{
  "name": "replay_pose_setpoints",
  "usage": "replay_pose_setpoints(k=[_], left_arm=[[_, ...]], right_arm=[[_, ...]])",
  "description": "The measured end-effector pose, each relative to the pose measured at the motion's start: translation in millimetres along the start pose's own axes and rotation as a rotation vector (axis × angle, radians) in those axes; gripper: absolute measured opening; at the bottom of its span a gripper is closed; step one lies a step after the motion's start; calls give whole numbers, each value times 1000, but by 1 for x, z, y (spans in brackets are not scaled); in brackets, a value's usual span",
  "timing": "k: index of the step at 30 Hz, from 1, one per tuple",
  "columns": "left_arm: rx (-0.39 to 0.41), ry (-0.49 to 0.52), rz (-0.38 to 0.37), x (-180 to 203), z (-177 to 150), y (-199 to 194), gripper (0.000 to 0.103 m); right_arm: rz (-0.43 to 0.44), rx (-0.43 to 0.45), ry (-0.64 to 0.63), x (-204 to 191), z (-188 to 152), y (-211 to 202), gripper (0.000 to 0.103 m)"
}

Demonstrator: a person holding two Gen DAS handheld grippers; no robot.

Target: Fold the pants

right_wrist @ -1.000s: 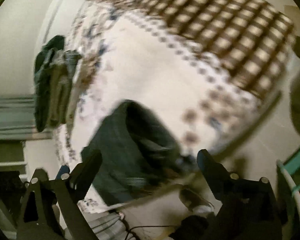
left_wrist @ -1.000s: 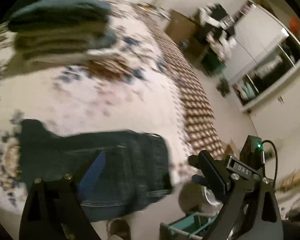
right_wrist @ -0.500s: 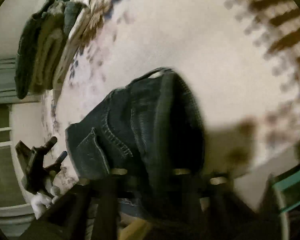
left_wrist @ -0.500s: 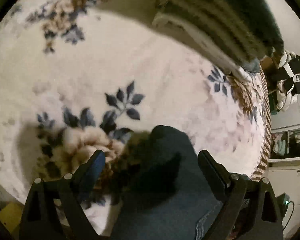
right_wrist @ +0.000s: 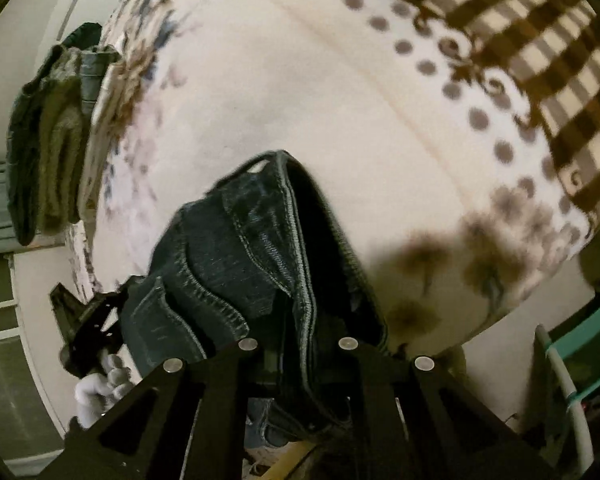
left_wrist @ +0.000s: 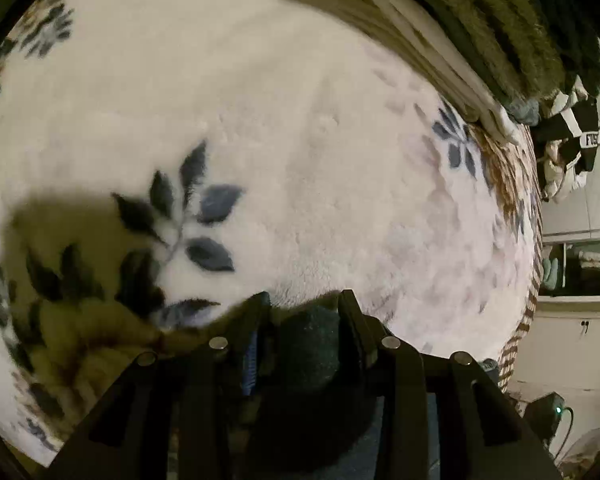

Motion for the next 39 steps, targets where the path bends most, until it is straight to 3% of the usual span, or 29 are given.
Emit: replay_pose_setpoints(k=[3, 6, 7, 8, 11, 12, 13, 16, 18, 22, 24, 26, 27, 28, 32, 37, 39], left_arm=[[28, 6, 17, 5, -1, -29, 33], [58, -10, 2, 7, -12, -59, 49], [66, -20, -13, 8, -20, -68, 63], [71, -25, -24, 9, -28, -74, 71], [46, -37, -21, 5, -55, -76, 71], [34, -40, -5, 3, -64, -71, 71], [20, -43, 0, 2, -70, -67, 71], [-1, -35, 30, -4, -84, -53, 71], [-15, -52, 6, -10, -87, -45, 79], [-13, -60, -3, -8, -87, -46, 80], [5, -73, -34, -9, -86, -56, 79], [23, -91, -66, -11, -86, -63, 80], [32, -103, -84, -12, -86, -64, 80], [36, -111, -100, -14, -86, -64, 82], [66, -157, -159, -26, -85, -58, 83], [48, -165, -200, -29, -88, -42, 85], [51, -147, -213, -26, -86, -37, 88]], right_arm=[[57, -43, 29, 1, 1, 4, 16], [103, -53, 3, -3, 1, -14, 66], [118, -49, -6, -3, -1, -22, 71], [126, -49, -9, -4, -4, -26, 72], [101, -128, 29, 4, -21, -20, 75], [84, -153, 60, 10, -29, -13, 70], [82, -154, 80, 15, -33, -8, 33], [58, -50, 24, 5, -33, -13, 16], [26, 83, -101, -10, -24, -30, 15], [2, 31, -84, 1, -18, -4, 16], [45, 13, -60, 0, -14, -4, 25], [103, -5, 15, 4, -12, -13, 54], [125, 14, 48, 8, -14, -22, 77], [152, 39, 71, 12, -14, -32, 88], [249, 18, 147, 18, -32, -26, 94], [273, -39, 170, 13, -53, 20, 94], [271, -14, 161, 5, -55, 34, 98]])
Point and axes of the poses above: each gripper's, at about its wrist camera, not at the fingertips, and y roughly the way its jaws point, x to its right, z to its top, the point moved 4 cm from there along y, roughly the way its jaws point, and after that the axes turned 14 degrees about x, right-handed, at the moved point
